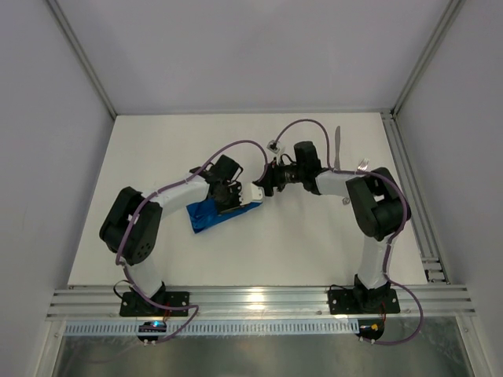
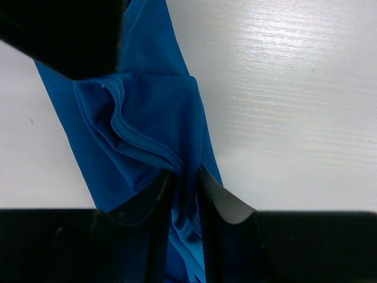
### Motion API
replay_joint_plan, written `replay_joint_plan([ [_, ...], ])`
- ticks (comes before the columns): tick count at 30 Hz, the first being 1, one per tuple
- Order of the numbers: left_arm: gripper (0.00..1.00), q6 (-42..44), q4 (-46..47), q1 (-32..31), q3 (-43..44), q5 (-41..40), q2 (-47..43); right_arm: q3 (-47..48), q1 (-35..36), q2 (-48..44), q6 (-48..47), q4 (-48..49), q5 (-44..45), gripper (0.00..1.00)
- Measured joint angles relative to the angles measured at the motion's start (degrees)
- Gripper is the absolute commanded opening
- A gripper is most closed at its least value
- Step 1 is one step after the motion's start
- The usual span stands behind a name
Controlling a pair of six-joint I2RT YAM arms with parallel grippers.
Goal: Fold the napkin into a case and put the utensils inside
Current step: Fold the 2/3-rectangle-folded napkin at the center of the board.
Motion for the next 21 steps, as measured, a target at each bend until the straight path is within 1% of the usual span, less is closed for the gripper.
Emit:
replay_joint_plan([
  [3, 0.25, 0.17, -0.02, 0.00, 0.00, 0.15, 0.00, -3.61, 0.52, -0.15, 2.08, 6.27, -0.68, 0.77],
  [8, 0.26, 0.61, -0.09, 0.02, 0.00, 0.44, 0.00, -4.26, 1.81, -0.15, 2.93, 11.74, -0.76, 0.77],
  [12, 0.25, 0.94, -0.33, 0.04, 0.00, 0.61, 0.00, -4.24, 3.34, 0.35, 2.91, 13.22, -0.46, 0.77],
  [21, 0.25, 0.94, -0.83, 0.22, 0.00, 1.07, 0.00, -4.22, 3.78, 2.62, 2.64, 12.33, 0.31, 0.76],
])
